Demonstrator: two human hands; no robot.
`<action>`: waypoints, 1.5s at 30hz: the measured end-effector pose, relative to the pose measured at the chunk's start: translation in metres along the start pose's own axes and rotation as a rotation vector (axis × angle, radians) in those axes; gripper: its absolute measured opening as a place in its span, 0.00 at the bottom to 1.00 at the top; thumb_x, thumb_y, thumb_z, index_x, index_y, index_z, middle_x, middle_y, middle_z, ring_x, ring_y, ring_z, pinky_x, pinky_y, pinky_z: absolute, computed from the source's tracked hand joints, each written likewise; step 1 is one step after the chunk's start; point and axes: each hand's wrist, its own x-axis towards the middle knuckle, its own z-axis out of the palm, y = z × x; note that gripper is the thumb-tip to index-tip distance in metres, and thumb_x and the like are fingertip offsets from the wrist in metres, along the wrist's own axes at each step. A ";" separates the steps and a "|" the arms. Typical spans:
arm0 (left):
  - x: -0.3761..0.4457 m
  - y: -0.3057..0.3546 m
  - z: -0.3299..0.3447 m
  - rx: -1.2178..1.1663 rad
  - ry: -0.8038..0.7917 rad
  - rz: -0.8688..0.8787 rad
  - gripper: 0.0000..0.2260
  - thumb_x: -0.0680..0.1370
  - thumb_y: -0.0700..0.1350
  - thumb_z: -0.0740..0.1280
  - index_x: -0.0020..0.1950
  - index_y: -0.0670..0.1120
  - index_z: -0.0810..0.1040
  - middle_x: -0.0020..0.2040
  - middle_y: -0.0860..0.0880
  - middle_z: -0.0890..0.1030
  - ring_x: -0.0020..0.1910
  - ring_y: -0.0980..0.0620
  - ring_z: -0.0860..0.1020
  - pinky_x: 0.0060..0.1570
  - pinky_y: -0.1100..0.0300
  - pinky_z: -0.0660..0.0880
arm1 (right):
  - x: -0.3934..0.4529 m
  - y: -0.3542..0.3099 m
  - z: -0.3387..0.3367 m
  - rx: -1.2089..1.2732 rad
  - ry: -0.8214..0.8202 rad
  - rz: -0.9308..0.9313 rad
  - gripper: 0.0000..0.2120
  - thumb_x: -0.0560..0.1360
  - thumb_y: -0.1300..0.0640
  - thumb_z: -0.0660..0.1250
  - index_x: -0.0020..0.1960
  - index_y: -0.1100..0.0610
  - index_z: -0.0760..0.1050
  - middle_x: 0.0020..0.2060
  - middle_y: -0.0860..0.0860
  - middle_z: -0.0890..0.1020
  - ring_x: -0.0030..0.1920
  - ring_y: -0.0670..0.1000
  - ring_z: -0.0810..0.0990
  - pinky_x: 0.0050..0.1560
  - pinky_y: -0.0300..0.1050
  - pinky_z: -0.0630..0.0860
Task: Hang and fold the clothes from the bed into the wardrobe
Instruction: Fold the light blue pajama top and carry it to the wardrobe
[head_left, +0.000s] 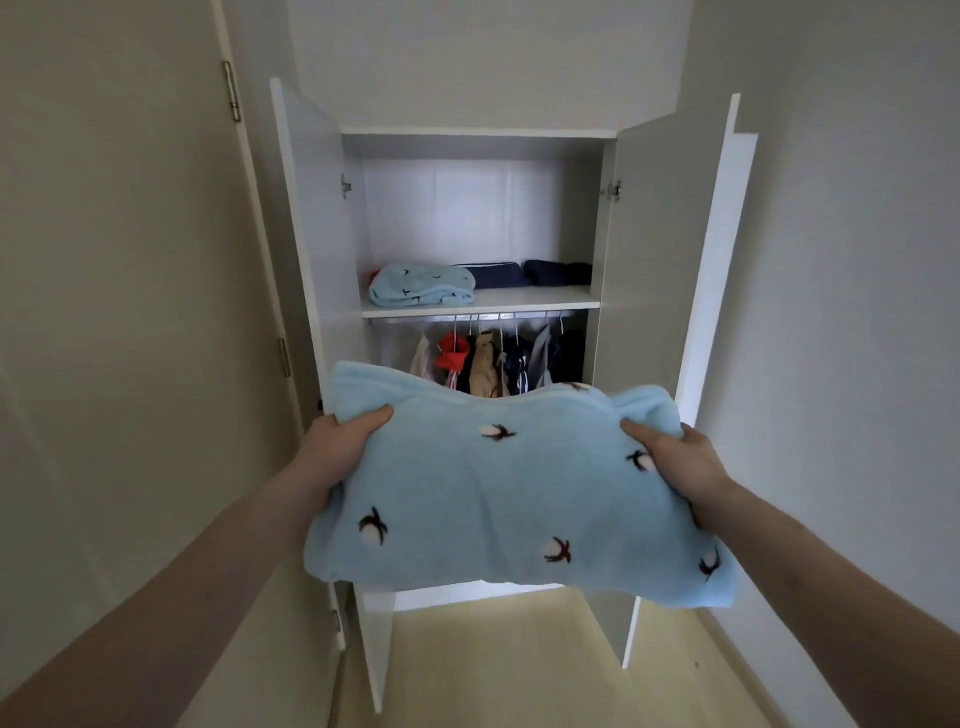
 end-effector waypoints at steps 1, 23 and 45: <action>0.018 0.003 0.002 -0.008 -0.007 0.003 0.23 0.73 0.58 0.77 0.63 0.46 0.82 0.56 0.47 0.85 0.53 0.44 0.84 0.57 0.44 0.80 | 0.014 -0.003 0.006 0.003 0.014 -0.005 0.24 0.70 0.42 0.78 0.61 0.51 0.80 0.49 0.50 0.87 0.48 0.54 0.87 0.44 0.46 0.81; 0.374 0.072 0.134 0.003 -0.018 0.116 0.22 0.74 0.55 0.76 0.64 0.47 0.82 0.57 0.50 0.84 0.54 0.48 0.82 0.59 0.48 0.79 | 0.376 -0.057 0.079 0.039 0.054 -0.066 0.12 0.72 0.45 0.78 0.51 0.49 0.82 0.36 0.43 0.87 0.36 0.47 0.87 0.35 0.40 0.78; 0.717 0.128 0.226 -0.042 0.008 0.202 0.15 0.75 0.55 0.75 0.58 0.51 0.81 0.49 0.54 0.82 0.46 0.55 0.80 0.43 0.59 0.75 | 0.730 -0.129 0.183 -0.089 0.071 -0.130 0.22 0.74 0.47 0.77 0.63 0.58 0.81 0.53 0.56 0.85 0.48 0.56 0.84 0.51 0.51 0.80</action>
